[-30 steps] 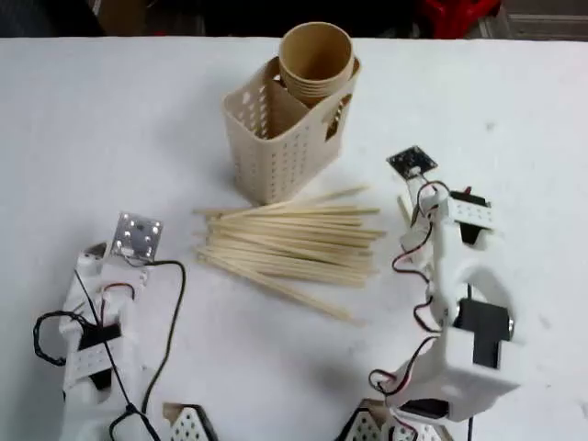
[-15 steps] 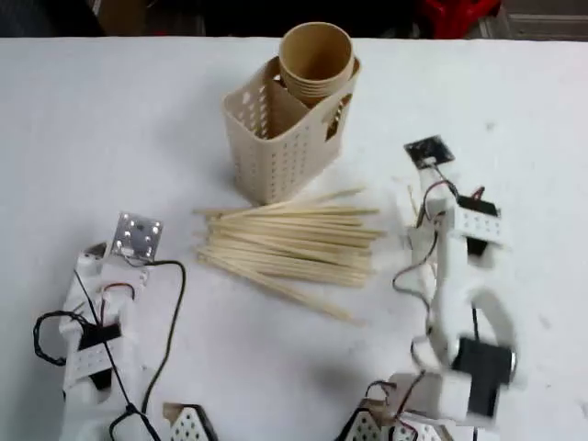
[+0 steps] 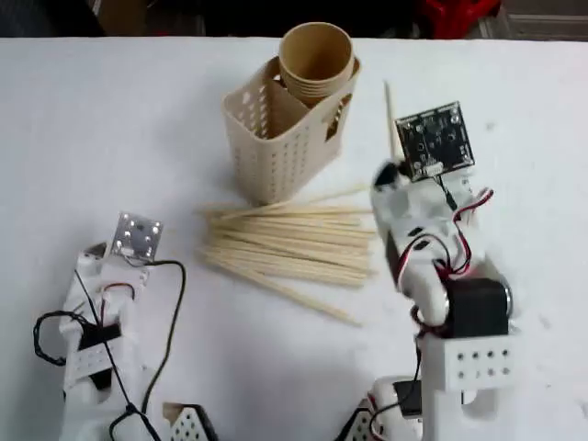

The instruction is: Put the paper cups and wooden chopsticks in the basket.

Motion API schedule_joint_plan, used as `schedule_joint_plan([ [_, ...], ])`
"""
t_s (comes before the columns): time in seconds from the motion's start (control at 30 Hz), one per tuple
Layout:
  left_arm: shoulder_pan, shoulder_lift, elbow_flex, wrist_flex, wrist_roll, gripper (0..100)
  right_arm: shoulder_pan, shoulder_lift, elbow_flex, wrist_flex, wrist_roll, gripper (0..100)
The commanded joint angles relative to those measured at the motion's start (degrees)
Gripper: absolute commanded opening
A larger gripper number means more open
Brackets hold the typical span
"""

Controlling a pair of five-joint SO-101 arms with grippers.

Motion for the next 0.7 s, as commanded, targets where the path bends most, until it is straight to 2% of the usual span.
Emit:
schedule_joint_plan([
  [0.0,-0.2,-1.1,-0.1,-1.1,-0.8,19,-7.0,4.1,-11.0,-5.2,-4.7,1.5],
  [0.1,-0.2,-1.1,-0.1,-1.1,-0.8,19,-11.1,12.5,-16.7,-14.7,-7.3,1.5],
  [0.27,-0.2,-1.1,-0.1,-1.1,-0.8,19,-16.0,26.3,-27.3,-30.1,-7.3,1.6],
  [0.43,-0.2,-1.1,-0.1,-1.1,-0.8,19,-17.8,36.4,-34.5,-32.0,-7.5,1.7],
  [0.67,-0.2,-1.1,-0.1,-1.1,-0.8,19,-17.7,39.7,-31.2,-38.7,-7.8,1.7],
])
